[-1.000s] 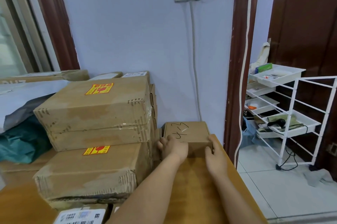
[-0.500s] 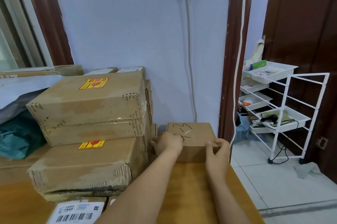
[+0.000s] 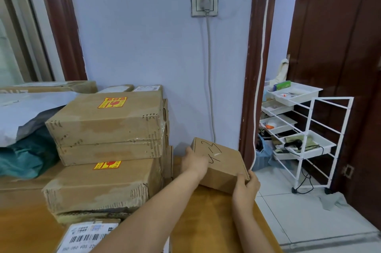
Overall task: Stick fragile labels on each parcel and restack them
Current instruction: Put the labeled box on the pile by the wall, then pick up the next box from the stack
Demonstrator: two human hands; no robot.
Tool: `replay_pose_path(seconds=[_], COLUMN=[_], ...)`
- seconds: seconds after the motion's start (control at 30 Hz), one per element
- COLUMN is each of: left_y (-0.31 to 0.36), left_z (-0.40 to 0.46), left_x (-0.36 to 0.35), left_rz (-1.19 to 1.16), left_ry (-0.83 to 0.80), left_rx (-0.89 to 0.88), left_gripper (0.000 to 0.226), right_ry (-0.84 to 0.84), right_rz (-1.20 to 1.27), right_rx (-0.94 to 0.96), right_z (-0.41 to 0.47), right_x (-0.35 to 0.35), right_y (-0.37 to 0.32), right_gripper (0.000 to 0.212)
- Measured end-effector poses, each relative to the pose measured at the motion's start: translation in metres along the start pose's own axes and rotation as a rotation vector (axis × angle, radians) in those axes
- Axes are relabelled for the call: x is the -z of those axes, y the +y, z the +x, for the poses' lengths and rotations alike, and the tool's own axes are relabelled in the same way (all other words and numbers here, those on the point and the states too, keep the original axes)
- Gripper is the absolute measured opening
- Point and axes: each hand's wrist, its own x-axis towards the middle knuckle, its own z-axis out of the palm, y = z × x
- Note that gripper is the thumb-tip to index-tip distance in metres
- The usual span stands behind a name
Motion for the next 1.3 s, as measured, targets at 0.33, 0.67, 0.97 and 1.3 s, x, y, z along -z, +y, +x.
replay_pose_path(seconds=[0.33,0.67,0.97,1.3], left_y=[0.027,0.038,0.015,-0.026], left_z=[-0.082,-0.155,-0.214,-0.261], left_x=[0.013,0.057,0.127,0.209], left_rz=[-0.183,-0.358,-0.537,-0.606], left_ry=[-0.101,-0.124,-0.044,0.09], left_rx=[-0.191,-0.27,-0.324,-0.329], left_gripper=[0.036,0.015,0.016,0.013], right_ry=[0.145,0.208,0.041,-0.262], right_rz=[0.064,0.208,0.218,0.184], right_rx=[0.1,0.288,0.318,0.234], right_z=[-0.025,-0.094,-0.178,-0.253], right_x=[0.039,0.079,0.095,0.073], right_y=[-0.074,-0.162,-0.209,-0.215], right_gripper=[0.03,0.012,0.006,0.022])
